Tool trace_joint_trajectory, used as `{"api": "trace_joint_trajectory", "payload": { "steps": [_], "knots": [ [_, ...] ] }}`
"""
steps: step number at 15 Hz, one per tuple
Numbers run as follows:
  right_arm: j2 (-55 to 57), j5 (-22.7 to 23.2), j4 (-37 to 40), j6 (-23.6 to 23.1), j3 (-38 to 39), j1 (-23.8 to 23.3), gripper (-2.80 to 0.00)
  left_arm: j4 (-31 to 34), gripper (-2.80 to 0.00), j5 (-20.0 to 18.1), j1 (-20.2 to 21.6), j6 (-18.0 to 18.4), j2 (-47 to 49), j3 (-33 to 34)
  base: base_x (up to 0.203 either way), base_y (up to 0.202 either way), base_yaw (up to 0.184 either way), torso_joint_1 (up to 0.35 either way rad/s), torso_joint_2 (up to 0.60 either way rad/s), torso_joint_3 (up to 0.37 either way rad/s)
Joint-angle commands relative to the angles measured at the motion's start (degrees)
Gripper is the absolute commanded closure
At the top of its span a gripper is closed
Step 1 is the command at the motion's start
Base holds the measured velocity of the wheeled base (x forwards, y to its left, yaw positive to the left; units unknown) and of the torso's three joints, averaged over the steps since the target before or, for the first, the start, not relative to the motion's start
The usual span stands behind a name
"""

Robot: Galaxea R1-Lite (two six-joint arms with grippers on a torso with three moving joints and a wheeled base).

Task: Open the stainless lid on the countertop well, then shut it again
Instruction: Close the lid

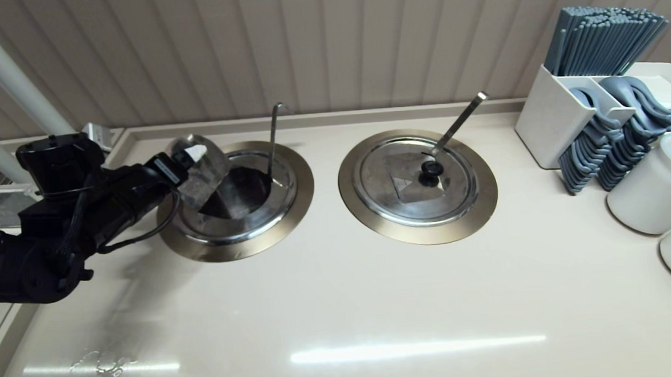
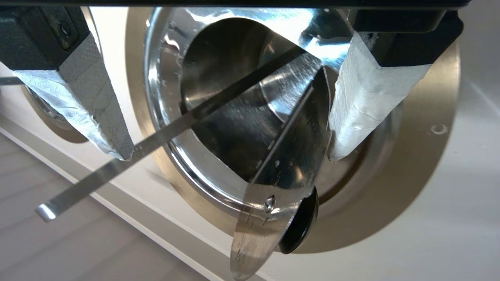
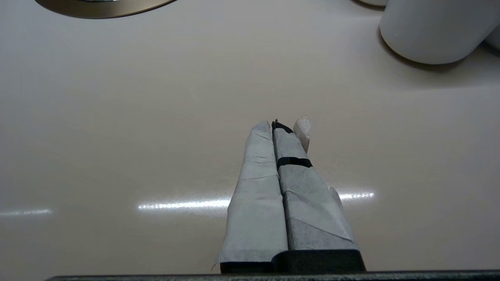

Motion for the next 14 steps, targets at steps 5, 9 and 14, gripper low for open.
{"api": "trace_joint_trajectory", "payload": {
  "steps": [5, 9, 14],
  "knots": [
    [-0.02, 0.02, 0.01, 0.02, 0.0, 0.02, 0.0, -0.49, -2.8, 0.22, -2.27, -0.11, -1.51, 2.26, 0.0, 0.0, 0.0, 0.0, 0.0, 0.0],
    [-0.02, 0.02, 0.01, 0.02, 0.0, 0.02, 0.0, -0.49, -2.8, 0.22, -3.15, -0.18, -2.46, 3.24, 0.0, 0.0, 0.0, 0.0, 0.0, 0.0],
    [-0.02, -0.07, 0.01, 0.02, 0.0, 0.02, 0.0, -0.57, -2.8, 0.4, -5.52, -0.02, -3.88, 5.0, 0.0, 0.0, 0.0, 0.0, 0.0, 0.0]
  ]
}}
